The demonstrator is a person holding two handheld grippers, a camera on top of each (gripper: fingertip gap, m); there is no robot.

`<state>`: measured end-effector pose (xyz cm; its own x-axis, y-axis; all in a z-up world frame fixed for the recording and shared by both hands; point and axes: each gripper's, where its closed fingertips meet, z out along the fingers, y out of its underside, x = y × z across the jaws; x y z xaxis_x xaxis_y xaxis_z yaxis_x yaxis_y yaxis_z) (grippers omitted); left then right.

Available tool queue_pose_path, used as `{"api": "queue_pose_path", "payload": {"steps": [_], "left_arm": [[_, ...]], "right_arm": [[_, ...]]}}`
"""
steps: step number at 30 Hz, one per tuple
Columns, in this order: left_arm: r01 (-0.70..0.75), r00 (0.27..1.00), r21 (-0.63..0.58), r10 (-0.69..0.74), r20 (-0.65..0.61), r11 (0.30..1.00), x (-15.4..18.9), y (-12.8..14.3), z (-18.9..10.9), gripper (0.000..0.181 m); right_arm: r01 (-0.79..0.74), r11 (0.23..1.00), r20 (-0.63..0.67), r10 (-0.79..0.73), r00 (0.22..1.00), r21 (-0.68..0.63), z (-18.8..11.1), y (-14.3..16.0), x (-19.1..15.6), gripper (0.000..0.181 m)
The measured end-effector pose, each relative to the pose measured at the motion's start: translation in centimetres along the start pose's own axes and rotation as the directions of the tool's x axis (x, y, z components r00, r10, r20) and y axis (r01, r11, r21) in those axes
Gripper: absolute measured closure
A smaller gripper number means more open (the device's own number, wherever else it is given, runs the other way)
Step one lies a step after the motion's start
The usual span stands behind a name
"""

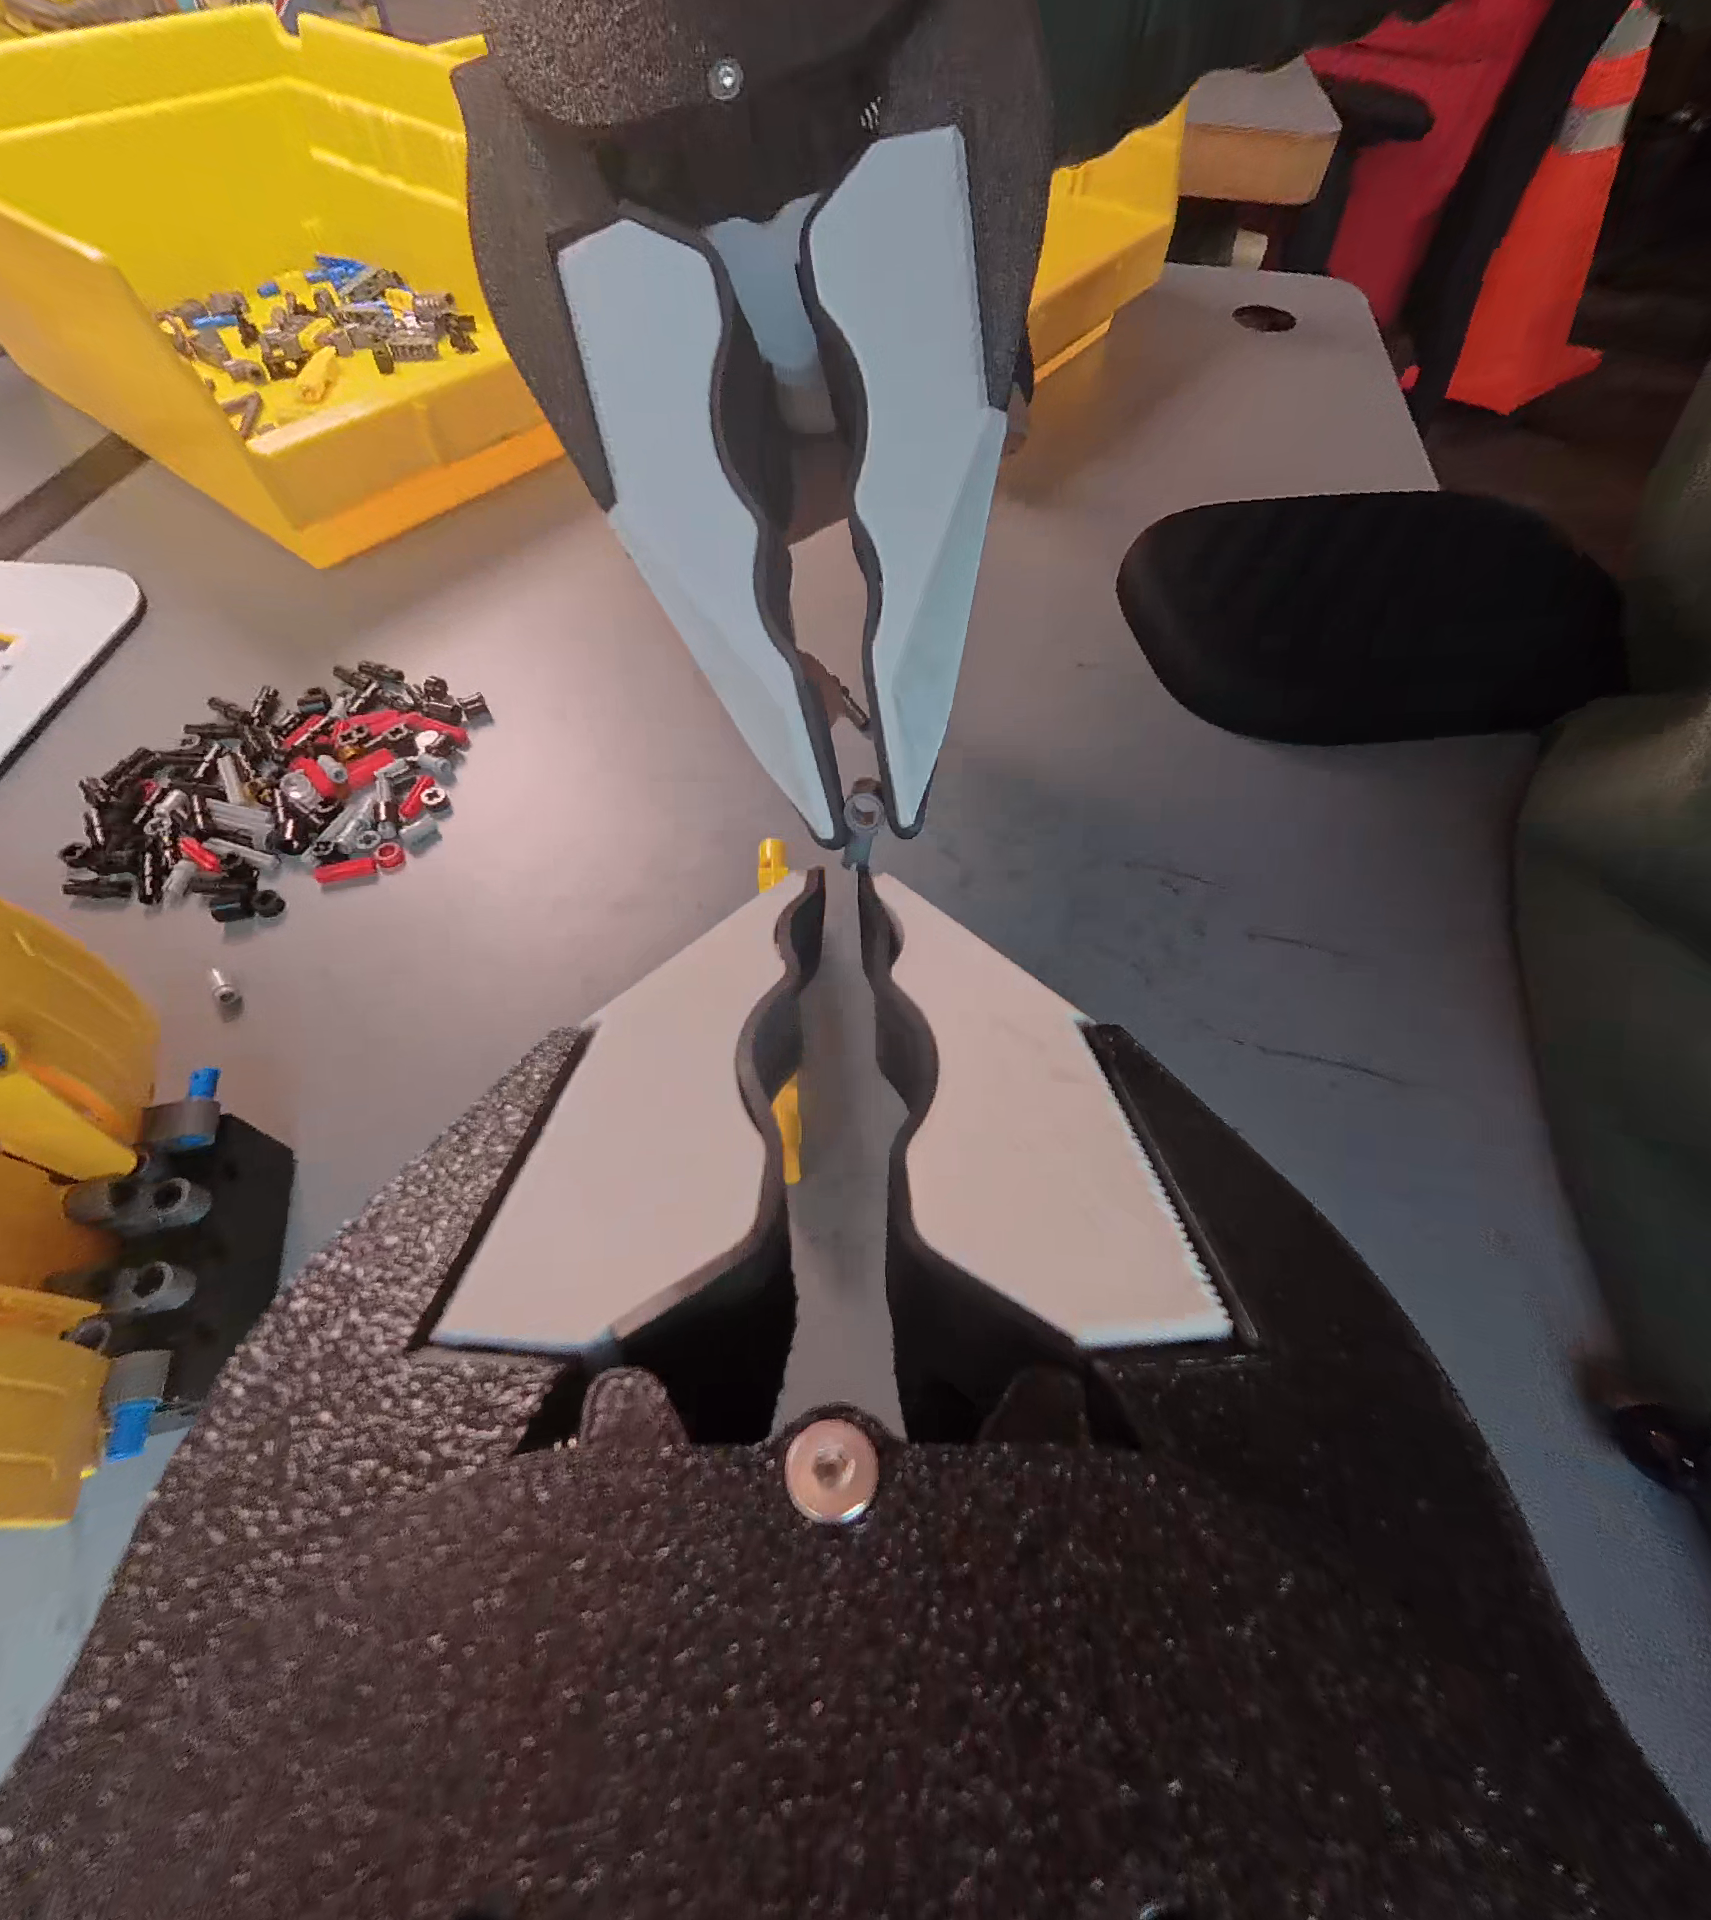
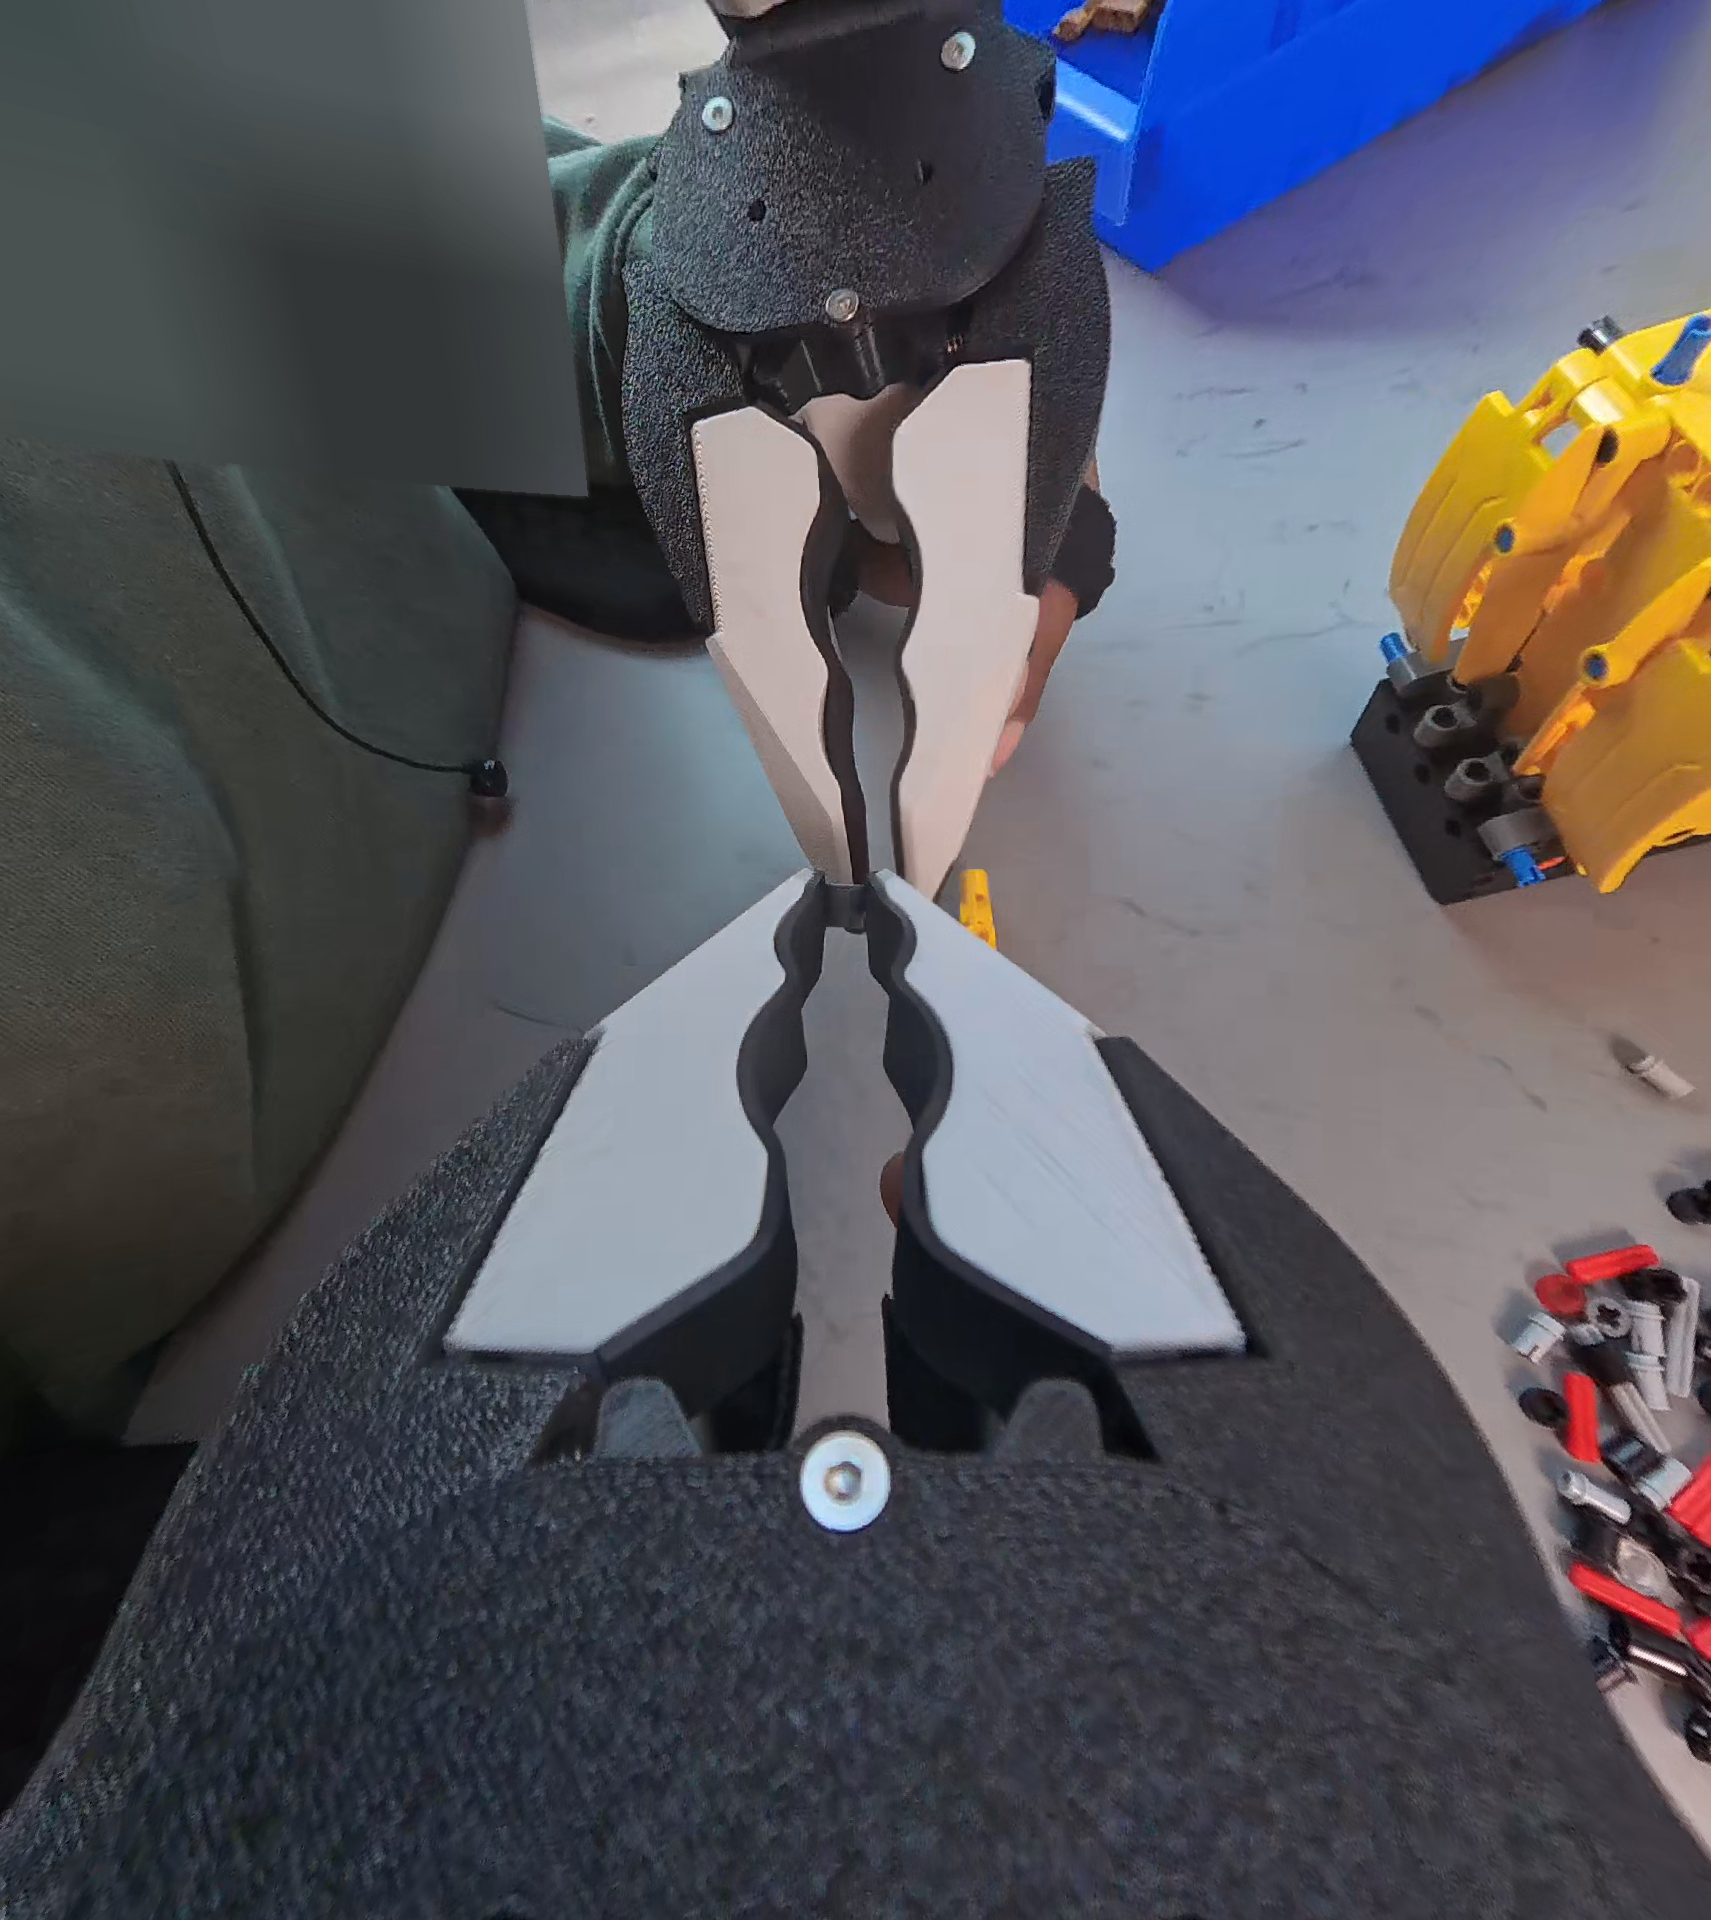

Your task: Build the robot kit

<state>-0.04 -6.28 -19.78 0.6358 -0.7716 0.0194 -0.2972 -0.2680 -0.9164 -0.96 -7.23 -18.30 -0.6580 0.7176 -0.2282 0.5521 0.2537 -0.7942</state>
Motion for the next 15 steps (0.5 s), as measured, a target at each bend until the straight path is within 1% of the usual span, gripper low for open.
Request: {"api": "queue_pose_path", "payload": {"steps": [2, 6, 15], "left_arm": [[-0.013, 1.0, 0.015, 0.013, -0.007, 1.0, 0.4, -0.2, -0.1, 0.18], [0.003, 1.0, 0.054, -0.001, -0.023, 0.999, 0.5, -0.8, -0.5, 0.175], [0.042, 0.995, 0.108, -0.032, -0.095, 0.993, 1.3, -1.5, -1.0, 0.175]], "right_arm": [[0.009, 1.0, -0.007, -0.009, 1.0, -0.002, -0.1, -0.1, -0.1, 0.174], [0.006, 1.0, 0.003, -0.006, 1.0, 0.026, -0.3, -0.7, -0.6, 0.174], [0.018, 0.999, 0.041, -0.02, 0.999, 0.044, -0.5, -1.4, -1.5, 0.174]]}}
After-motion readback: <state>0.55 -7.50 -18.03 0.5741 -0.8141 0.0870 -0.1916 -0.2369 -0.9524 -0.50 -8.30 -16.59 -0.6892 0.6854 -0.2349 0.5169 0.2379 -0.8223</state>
